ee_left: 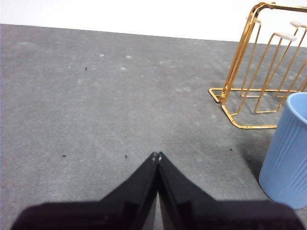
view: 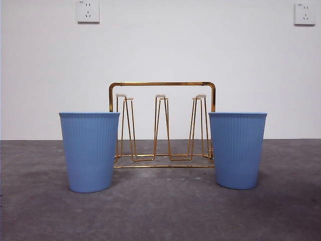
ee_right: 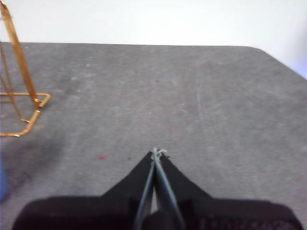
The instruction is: Pick up cup 1,put cup 1 in the cup rack,pick up cup 2,put cup 2 in the cup rack
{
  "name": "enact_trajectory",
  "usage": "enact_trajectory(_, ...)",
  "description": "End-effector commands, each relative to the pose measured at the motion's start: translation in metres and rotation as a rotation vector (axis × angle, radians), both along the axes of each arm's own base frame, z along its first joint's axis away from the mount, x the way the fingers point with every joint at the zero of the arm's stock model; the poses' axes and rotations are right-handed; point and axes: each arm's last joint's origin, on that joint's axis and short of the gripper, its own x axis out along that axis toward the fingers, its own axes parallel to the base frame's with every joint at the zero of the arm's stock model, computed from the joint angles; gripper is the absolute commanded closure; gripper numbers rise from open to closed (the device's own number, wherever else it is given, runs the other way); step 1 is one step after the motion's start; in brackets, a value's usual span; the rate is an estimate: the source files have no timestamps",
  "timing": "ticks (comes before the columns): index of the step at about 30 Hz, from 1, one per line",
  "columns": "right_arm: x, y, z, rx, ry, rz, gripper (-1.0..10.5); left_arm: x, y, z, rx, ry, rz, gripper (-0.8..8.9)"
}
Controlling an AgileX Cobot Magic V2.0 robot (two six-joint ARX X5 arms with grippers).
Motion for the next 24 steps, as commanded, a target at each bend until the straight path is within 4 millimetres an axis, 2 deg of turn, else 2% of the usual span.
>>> enact_trajectory(1,0.000,0.001,-0.003,0.108,0.005,0.007,9.4,0.000,0.000,-0.003,-0.006,0.006,0.001,8.17)
enact_trajectory(7,0.000,0.001,-0.002,0.139,-0.001,0.005,9.5,0.000,0.000,-0.002,-0.011,0.003,-0.019,8.17)
enact_trajectory(11,-0.001,0.001,0.006,0.222,-0.031,0.011,9.6,-0.001,-0.002,0.008,-0.040,-0.017,-0.058,8.19)
enact_trajectory(15,-0.005,0.001,0.030,0.248,-0.084,0.024,9.6,-0.005,-0.003,0.030,-0.094,-0.040,-0.096,8.20)
enact_trajectory(24,-0.014,0.004,0.111,0.243,-0.033,0.106,9.6,-0.017,-0.005,0.094,-0.145,-0.039,-0.194,8.20)
